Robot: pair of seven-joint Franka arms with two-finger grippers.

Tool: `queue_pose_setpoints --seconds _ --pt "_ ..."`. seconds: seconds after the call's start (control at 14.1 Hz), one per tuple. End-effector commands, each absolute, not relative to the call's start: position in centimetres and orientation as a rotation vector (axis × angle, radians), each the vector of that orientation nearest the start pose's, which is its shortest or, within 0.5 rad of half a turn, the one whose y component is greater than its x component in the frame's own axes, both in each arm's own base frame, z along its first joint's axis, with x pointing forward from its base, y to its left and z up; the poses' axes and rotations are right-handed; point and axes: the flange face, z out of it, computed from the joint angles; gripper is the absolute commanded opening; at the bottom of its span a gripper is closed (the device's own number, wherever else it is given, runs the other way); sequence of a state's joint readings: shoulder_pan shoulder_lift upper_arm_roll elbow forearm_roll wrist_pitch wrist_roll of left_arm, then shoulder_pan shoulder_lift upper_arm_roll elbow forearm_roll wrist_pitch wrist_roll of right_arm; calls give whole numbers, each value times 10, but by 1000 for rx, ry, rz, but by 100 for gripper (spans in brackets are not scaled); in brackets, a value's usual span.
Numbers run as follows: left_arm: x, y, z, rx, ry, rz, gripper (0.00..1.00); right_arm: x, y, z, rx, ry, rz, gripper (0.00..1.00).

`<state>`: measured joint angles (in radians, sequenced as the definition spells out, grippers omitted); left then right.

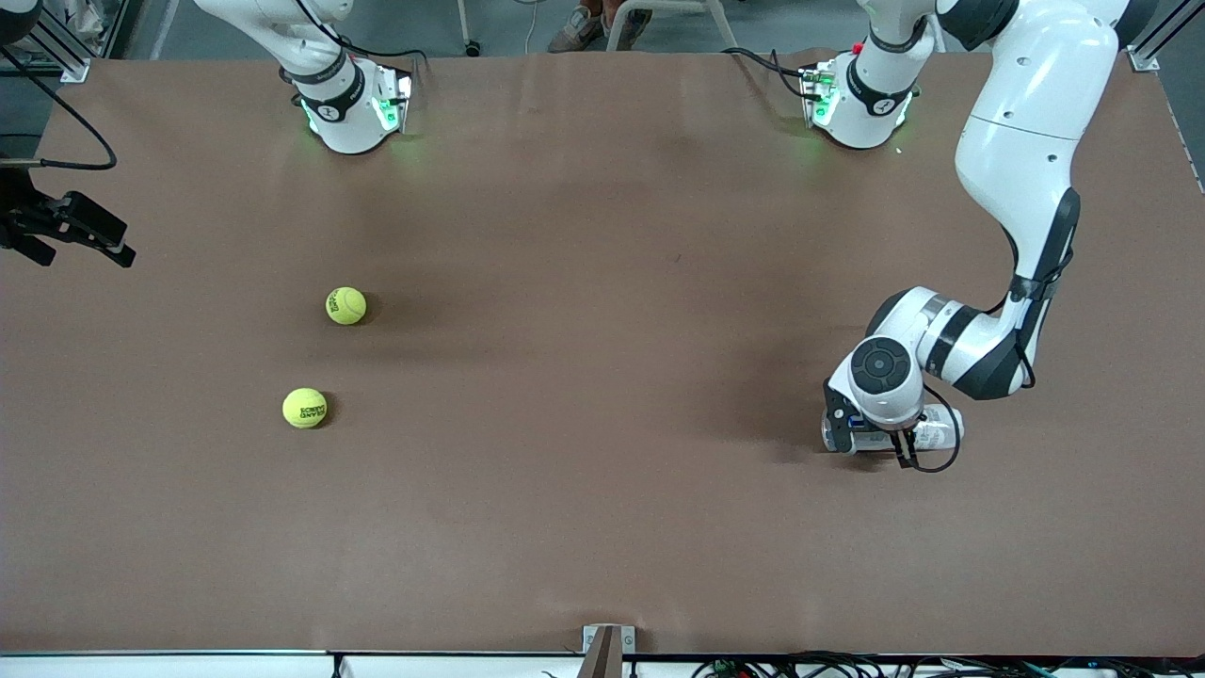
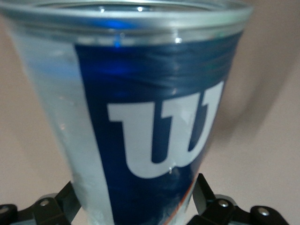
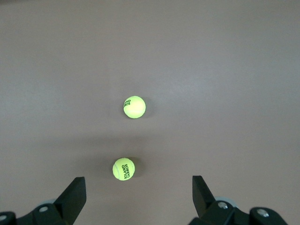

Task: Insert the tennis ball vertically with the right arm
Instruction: 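Stand the Wilson can upright with the left gripper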

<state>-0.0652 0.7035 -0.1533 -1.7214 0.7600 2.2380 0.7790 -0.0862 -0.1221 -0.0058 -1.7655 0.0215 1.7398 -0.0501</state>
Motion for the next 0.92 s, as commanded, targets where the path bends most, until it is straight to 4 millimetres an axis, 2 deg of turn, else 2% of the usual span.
queue_pose_setpoints --seconds 0.0,0.43,0.78,0.85 --pt "649 -112 173 -2004 1825 371 99 528 -48 615 -3139 73 -147 100" --pt "646 -117 169 -1992 1834 391 97 530 -50 613 -3141 75 -145 100" --pt "645 -122 167 -1969 1861 397 88 530 -53 612 -3140 73 -142 100" --pt "645 -122 167 -1968 1862 398 82 530 -53 612 -3140 71 -142 100"
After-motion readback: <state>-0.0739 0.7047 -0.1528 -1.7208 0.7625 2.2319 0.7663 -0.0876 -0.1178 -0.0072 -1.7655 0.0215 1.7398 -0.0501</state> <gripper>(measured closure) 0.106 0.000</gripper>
